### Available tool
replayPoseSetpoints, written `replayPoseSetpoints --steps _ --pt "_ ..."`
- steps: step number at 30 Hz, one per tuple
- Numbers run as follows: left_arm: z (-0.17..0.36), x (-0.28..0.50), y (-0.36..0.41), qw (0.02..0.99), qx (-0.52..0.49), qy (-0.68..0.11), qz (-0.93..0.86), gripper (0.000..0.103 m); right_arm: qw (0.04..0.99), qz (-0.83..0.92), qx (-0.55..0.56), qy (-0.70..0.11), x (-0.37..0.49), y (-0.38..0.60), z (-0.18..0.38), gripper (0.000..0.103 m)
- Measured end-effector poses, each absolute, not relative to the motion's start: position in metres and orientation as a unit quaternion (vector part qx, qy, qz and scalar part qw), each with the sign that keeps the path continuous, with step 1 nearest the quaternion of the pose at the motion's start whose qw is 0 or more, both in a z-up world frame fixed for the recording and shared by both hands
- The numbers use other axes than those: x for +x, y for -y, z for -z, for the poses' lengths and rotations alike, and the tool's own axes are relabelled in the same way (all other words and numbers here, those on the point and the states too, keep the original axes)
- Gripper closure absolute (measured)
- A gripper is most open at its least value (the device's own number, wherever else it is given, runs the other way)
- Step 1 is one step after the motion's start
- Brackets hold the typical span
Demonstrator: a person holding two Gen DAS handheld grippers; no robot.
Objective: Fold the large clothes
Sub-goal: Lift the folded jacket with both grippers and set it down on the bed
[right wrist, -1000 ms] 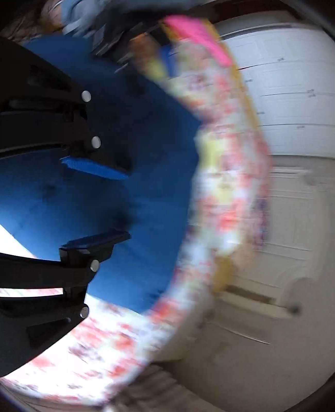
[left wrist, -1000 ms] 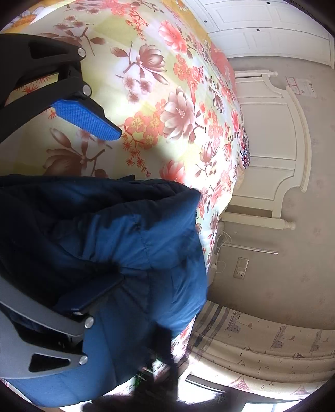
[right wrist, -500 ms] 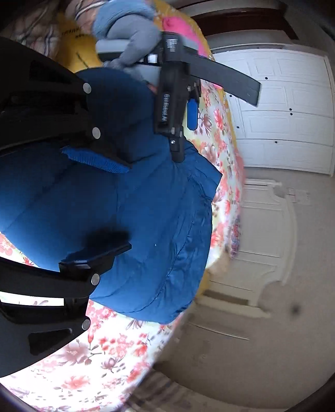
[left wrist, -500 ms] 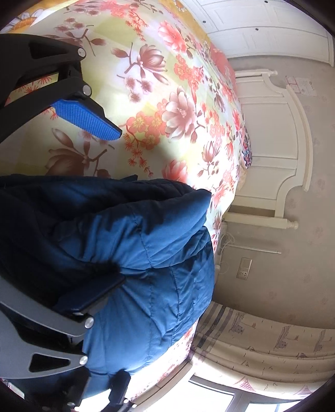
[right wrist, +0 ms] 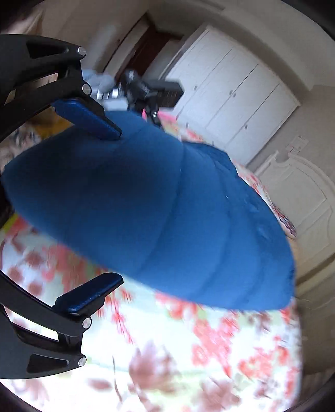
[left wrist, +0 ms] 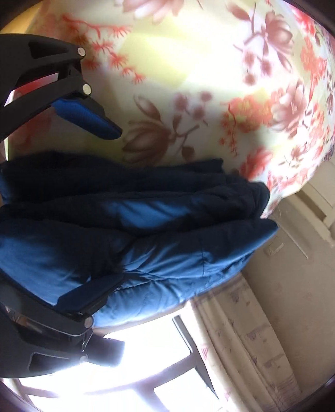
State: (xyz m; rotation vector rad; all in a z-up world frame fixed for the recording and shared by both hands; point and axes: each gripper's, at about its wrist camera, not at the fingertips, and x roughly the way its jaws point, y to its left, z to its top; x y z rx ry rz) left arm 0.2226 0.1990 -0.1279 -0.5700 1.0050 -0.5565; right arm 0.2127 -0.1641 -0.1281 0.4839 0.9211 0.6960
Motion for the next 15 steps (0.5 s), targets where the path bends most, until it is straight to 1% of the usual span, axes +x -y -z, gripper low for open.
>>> replayPoseSetpoints --steps 1,2,3,4,5,7,10,15 --pt "0.13 0.224 -0.196 0.789 -0.275 -0.472 0.28 0.004 0.812 -0.329 0.223 -0.427 0.214 0.162 0.127 0.004" --pt "0.133 0.226 -0.194 0.778 -0.285 -0.476 0.295 0.01 0.814 -0.332 0.224 -0.421 0.213 0.16 0.126 0.009" --pt "0.134 0.228 -0.192 0.771 -0.293 -0.476 0.305 0.018 0.823 -0.329 0.218 -0.408 0.21 0.16 0.124 0.014" --pt "0.135 0.229 -0.189 0.764 -0.303 -0.473 0.317 0.027 0.838 -0.324 0.201 -0.389 0.204 0.157 0.121 0.023" --pt "0.134 0.229 -0.189 0.763 -0.306 -0.468 0.323 0.03 0.851 -0.319 0.186 -0.374 0.195 0.15 0.119 0.03" --pt "0.129 0.228 -0.185 0.772 -0.305 -0.45 0.328 0.043 0.877 -0.303 0.154 -0.339 0.189 0.146 0.111 0.037" --pt "0.116 0.234 -0.168 0.789 -0.288 -0.432 0.327 0.05 0.907 -0.266 0.13 -0.299 0.191 0.151 0.097 0.043" --pt "0.09 0.277 -0.113 0.803 -0.275 -0.401 0.344 0.054 0.938 -0.205 0.111 -0.256 0.211 0.188 0.074 0.046"
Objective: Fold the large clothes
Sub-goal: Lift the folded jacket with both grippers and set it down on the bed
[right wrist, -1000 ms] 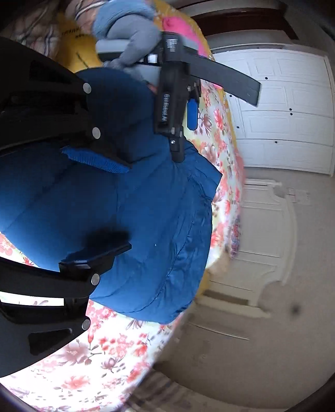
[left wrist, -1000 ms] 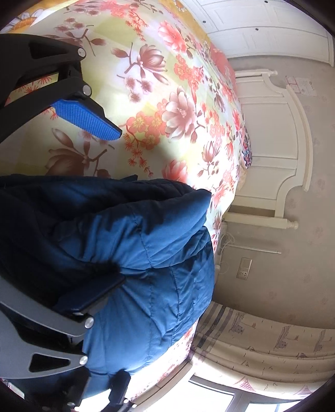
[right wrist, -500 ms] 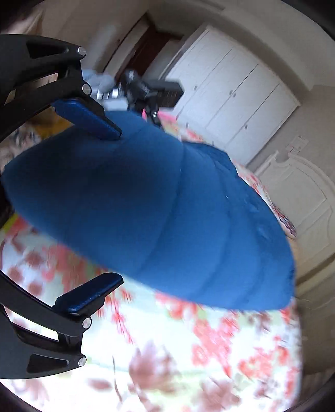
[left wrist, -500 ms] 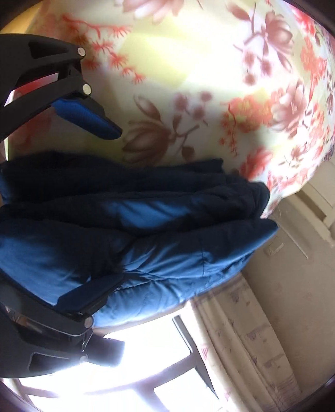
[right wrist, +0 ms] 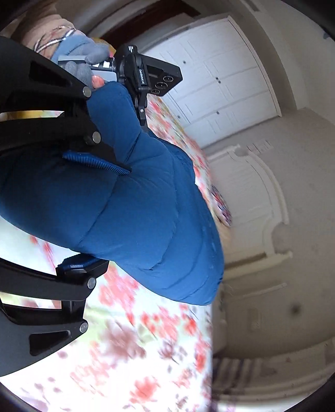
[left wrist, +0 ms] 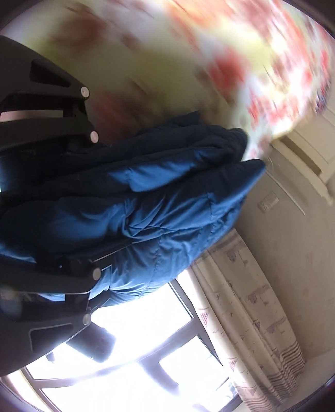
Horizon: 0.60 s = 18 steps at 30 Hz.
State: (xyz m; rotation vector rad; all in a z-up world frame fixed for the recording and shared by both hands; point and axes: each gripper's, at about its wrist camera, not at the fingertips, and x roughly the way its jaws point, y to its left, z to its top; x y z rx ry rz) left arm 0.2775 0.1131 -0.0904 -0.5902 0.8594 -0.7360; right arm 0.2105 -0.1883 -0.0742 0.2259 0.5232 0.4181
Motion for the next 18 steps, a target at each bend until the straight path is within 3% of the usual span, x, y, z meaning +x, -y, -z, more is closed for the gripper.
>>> replayPoseSetpoints --steps 5,11,12,14,17,18 --pt "0.082 0.353 -0.037 0.809 -0.273 -0.393 0.341 0.055 0.946 -0.156 0.124 -0.256 0.259 0.246 0.066 0.046" --pt "0.113 0.394 0.013 0.81 -0.263 -0.417 0.317 0.049 0.928 -0.118 0.17 -0.311 0.289 0.281 0.112 0.043" --pt "0.115 0.391 0.014 0.812 -0.26 -0.418 0.315 0.045 0.925 -0.117 0.181 -0.312 0.287 0.284 0.114 0.041" --pt "0.116 0.382 0.006 0.819 -0.252 -0.419 0.299 0.032 0.93 -0.102 0.173 -0.309 0.277 0.286 0.11 0.021" --pt "0.091 0.353 -0.008 0.853 -0.226 -0.397 0.252 0.02 0.938 -0.058 0.161 -0.302 0.251 0.289 0.085 0.017" --pt "0.072 0.335 -0.012 0.88 -0.198 -0.369 0.225 0.011 0.945 -0.045 0.155 -0.284 0.23 0.286 0.071 0.016"
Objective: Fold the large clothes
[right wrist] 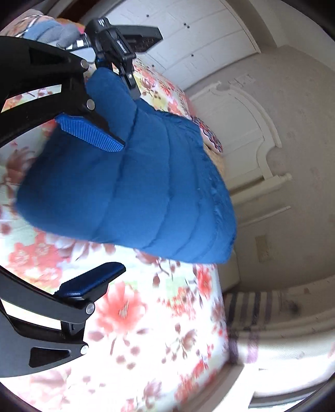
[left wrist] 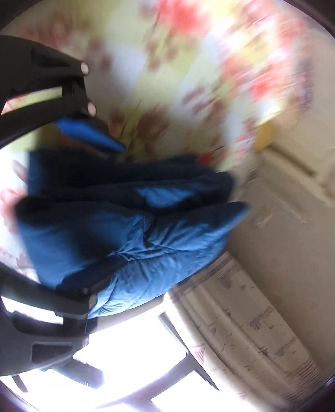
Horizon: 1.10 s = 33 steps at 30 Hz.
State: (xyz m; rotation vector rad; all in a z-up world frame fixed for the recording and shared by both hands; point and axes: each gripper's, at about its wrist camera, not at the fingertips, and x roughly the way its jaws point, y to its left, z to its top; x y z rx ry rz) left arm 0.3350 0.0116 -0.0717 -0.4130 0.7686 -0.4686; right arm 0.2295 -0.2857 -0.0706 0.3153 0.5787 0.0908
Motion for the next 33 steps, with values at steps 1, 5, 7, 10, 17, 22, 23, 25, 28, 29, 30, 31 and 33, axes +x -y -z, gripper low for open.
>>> replayPoseSetpoints --steps 1,5,7,10,17,22,23,25,28,29,30,31,33 --pt "0.057 0.319 -0.015 0.898 -0.181 -0.343 0.208 0.002 0.952 -0.039 0.15 -0.265 0.217 0.287 0.064 0.015" --pt "-0.011 0.241 -0.015 0.954 -0.1 -0.236 0.155 0.002 0.979 0.013 0.068 -0.19 0.136 0.25 0.034 0.005" --pt "-0.027 0.209 -0.004 0.966 -0.061 -0.217 0.124 0.002 0.983 0.042 0.046 -0.17 0.107 0.233 0.029 0.005" --pt "-0.031 0.169 0.017 0.975 -0.032 -0.195 0.097 0.002 0.983 0.061 0.06 -0.165 0.078 0.215 0.036 0.005" --pt "0.016 0.112 0.024 0.974 -0.008 -0.208 0.094 0.002 0.978 0.107 0.023 -0.179 0.065 0.196 0.069 0.005" --pt "0.032 0.107 0.028 0.972 0.006 -0.218 0.089 0.002 0.978 0.113 0.023 -0.172 0.067 0.192 0.064 0.005" --pt "0.033 0.106 0.028 0.972 0.008 -0.218 0.088 0.002 0.979 0.115 0.018 -0.168 0.066 0.19 0.063 0.005" --pt "0.035 0.108 0.028 0.971 0.006 -0.222 0.088 0.002 0.98 0.116 0.009 -0.164 0.066 0.187 0.062 0.005" --pt "0.035 0.107 0.028 0.972 0.008 -0.221 0.084 0.002 0.981 0.116 0.007 -0.157 0.063 0.186 0.059 0.005" --pt "0.036 0.107 0.028 0.972 0.01 -0.22 0.083 0.002 0.981 0.118 0.007 -0.154 0.062 0.186 0.058 0.005" --pt "0.035 0.107 0.029 0.972 0.011 -0.22 0.082 0.002 0.981 0.117 0.006 -0.154 0.062 0.186 0.058 0.005" --pt "0.036 0.106 0.029 0.972 0.012 -0.219 0.081 0.002 0.981 0.118 0.005 -0.152 0.061 0.186 0.057 0.005" --pt "0.036 0.106 0.03 0.973 0.016 -0.219 0.079 0.002 0.981 0.117 0.003 -0.153 0.061 0.186 0.058 0.005"
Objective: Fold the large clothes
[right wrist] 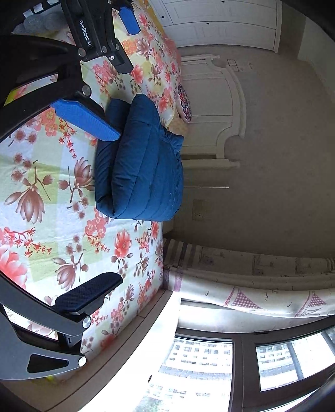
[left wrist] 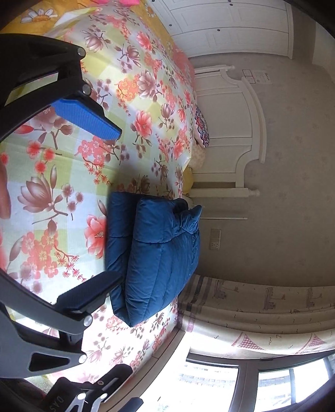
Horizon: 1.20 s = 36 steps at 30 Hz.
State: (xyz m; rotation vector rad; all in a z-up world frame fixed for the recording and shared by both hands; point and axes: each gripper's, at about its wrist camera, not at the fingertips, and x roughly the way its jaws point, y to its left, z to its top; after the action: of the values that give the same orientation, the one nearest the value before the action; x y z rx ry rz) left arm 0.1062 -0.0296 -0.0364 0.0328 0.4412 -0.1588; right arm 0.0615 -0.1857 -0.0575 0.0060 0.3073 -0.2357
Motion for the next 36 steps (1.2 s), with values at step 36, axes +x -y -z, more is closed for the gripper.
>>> replayPoseSetpoints --steps 36 --pt "0.0344 0.1039 0.0306 0.974 0.029 -0.213 0.068 0.002 0.982 0.107 0.0 -0.154 0.0654 0.185 0.0589 0.005"
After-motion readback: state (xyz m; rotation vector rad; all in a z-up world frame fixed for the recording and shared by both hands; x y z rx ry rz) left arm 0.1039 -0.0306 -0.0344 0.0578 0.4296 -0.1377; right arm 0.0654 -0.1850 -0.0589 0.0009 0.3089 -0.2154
